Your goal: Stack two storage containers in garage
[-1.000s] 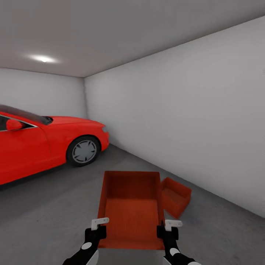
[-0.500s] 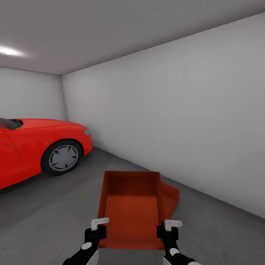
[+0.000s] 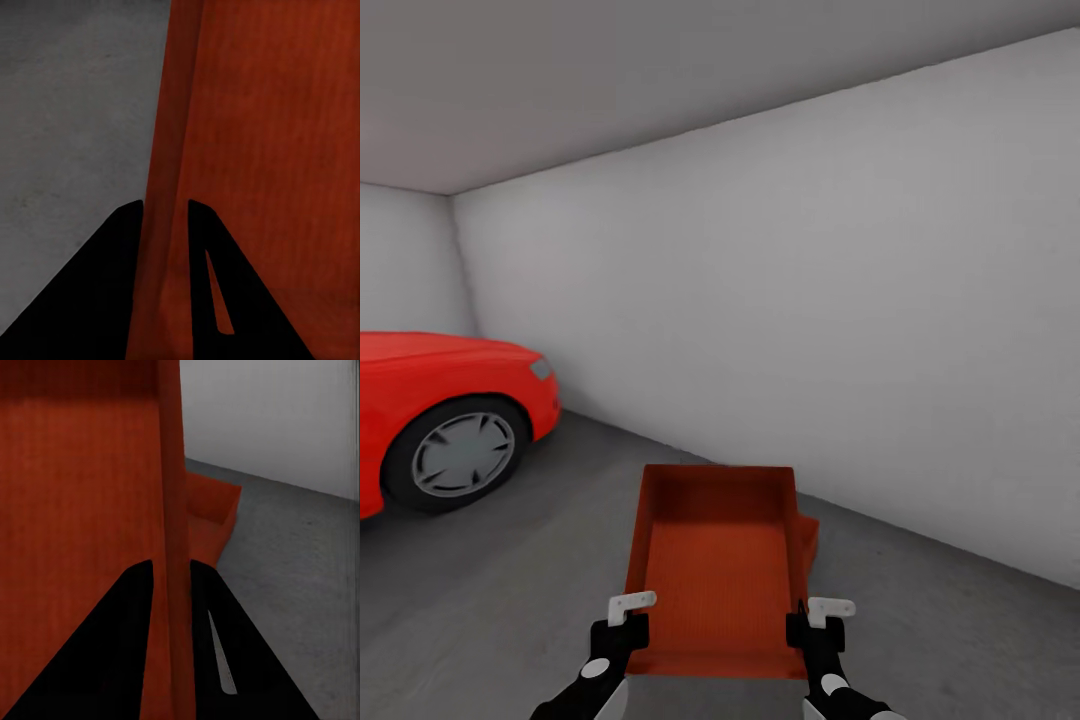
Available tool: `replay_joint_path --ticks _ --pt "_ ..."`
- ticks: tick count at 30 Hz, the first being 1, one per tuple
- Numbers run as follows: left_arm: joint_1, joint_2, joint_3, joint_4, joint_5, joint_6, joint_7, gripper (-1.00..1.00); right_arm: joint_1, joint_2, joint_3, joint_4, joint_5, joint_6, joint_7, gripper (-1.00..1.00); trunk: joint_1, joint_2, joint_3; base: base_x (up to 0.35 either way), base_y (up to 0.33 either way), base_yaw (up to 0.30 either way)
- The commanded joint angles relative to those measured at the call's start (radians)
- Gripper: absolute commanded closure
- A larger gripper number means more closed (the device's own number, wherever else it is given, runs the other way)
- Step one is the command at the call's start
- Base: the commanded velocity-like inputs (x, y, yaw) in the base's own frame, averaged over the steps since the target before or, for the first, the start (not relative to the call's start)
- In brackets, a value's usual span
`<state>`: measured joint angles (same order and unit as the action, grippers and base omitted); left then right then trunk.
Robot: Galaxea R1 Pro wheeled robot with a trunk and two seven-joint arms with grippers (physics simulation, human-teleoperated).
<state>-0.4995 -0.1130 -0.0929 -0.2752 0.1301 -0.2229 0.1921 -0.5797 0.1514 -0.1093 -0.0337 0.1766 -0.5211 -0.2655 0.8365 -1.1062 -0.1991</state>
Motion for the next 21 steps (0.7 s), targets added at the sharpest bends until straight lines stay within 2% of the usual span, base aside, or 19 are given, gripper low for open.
replay_joint_path --ticks 1,6,21 --pt "-0.001 0.001 -0.005 0.002 0.016 0.039 -0.020 1.00 -0.002 -0.004 0.005 -0.001 0.003 -0.057 0.002 1.00 0.001 -0.001 -0.001 0.321 0.131 -0.284" --pt "-0.001 0.001 -0.005 0.003 0.016 0.039 -0.020 1.00 -0.002 -0.005 0.005 -0.001 0.002 -0.057 0.002 1.00 0.001 -0.001 -0.001 0.321 0.137 -0.208" --pt "-0.001 0.001 -0.005 0.002 0.016 0.039 -0.020 1.00 -0.002 -0.005 0.005 -0.002 0.001 -0.056 0.003 1.00 0.001 -0.001 -0.001 0.321 0.141 -0.012"
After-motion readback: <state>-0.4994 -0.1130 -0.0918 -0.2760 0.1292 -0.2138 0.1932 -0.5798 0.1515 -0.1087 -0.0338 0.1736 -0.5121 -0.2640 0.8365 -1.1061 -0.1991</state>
